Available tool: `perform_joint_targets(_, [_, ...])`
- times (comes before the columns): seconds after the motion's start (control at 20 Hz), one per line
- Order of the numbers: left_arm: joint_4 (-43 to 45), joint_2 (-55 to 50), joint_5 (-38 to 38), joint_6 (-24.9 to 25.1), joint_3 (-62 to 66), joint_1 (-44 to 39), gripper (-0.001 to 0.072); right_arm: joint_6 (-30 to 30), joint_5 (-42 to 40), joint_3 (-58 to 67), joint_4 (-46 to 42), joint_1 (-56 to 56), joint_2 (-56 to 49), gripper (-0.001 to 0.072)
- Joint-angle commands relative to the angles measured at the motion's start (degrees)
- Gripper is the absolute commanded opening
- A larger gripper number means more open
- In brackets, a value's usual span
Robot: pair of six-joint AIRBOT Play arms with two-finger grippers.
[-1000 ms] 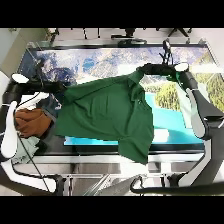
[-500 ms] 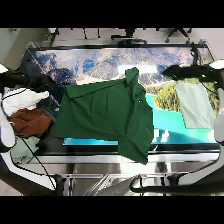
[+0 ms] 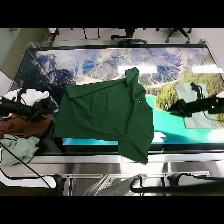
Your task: Fold the shirts.
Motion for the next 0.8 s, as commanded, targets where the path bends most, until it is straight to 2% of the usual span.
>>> perform_joint_targets(0.0, [2.0, 0.8, 4.8, 1.3, -7.8, 1.5, 0.0693, -1.7, -1.2, -8.3, -0.6, -0.7, 4.4, 0.0365])
perform_joint_targets(0.2, [4.4, 0.3, 9.8, 1.2, -10.4, 1.4, 0.0693, -2.3, -0.2, -9.0, -0.1, -0.7, 4.9, 0.0365])
perform_joint_targets(0.65, [3.8, -6.5, 8.4, 1.2, -8.4, -5.6, 0.0692, -3.4, -0.2, -9.0, 0.3, -0.7, 4.9, 0.0366])
perform_joint_targets(0.7, [3.8, -6.1, 8.5, 1.2, -8.4, -6.3, 0.0630, -3.4, -0.2, -9.0, 0.3, -0.7, 4.9, 0.0365])
perform_joint_targets(0.75, [3.8, -5.5, 8.4, 1.3, -8.4, -6.8, 0.0405, -3.4, -0.2, -9.0, 0.2, -0.7, 4.8, 0.0366])
